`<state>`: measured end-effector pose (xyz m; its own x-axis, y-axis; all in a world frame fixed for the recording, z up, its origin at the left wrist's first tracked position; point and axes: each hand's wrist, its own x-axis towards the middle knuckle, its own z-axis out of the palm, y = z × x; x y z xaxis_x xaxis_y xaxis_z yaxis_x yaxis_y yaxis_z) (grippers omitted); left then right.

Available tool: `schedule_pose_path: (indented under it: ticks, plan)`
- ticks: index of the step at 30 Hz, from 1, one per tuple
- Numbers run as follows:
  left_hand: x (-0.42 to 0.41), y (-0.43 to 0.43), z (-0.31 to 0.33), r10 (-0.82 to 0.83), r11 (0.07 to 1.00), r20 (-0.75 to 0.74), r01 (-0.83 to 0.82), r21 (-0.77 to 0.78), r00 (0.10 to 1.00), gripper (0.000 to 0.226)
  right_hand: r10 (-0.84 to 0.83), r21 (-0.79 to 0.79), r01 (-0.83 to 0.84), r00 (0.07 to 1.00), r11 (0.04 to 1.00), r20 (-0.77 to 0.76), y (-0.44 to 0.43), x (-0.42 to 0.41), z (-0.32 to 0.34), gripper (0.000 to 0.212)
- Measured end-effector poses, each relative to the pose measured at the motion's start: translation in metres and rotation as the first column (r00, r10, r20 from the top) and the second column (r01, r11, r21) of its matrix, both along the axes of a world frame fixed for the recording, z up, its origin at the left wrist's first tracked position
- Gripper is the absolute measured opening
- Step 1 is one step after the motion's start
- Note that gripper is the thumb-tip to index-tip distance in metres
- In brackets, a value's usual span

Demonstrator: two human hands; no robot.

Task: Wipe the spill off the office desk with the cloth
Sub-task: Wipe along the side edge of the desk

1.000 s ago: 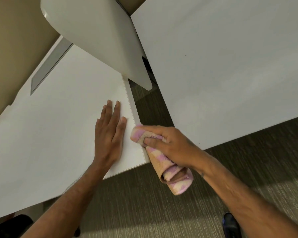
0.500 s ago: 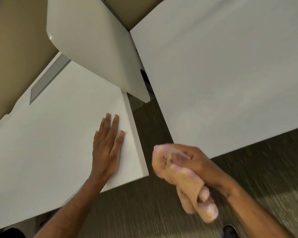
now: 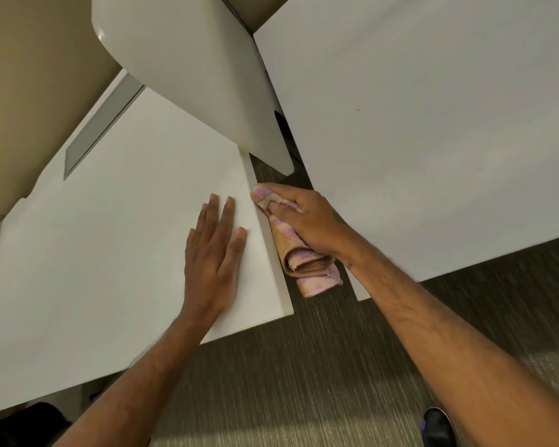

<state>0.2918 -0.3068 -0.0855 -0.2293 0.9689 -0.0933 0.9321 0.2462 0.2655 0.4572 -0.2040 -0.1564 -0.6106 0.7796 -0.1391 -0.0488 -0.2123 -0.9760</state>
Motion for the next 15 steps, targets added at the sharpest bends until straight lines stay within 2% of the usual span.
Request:
schedule_pose_path:
  ticks: [5,9,15]
  plan:
    - [0.001,0.0,-0.001,-0.003,1.0,-0.004,0.003,0.01,1.0,0.068,0.062,-0.059,-0.065,0.997,0.996,-0.047,-0.036,0.022,0.002,0.041]
    - [-0.001,0.001,-0.003,-0.014,1.0,-0.023,0.014,0.02,1.0,0.065,0.113,-0.093,-0.119,0.991,0.989,-0.068,-0.077,0.044,-0.002,0.041]
    - [-0.001,0.0,-0.002,-0.011,1.0,-0.026,0.012,0.027,1.0,0.061,0.19,-0.125,-0.188,0.982,0.974,0.003,-0.114,0.074,-0.006,0.039]
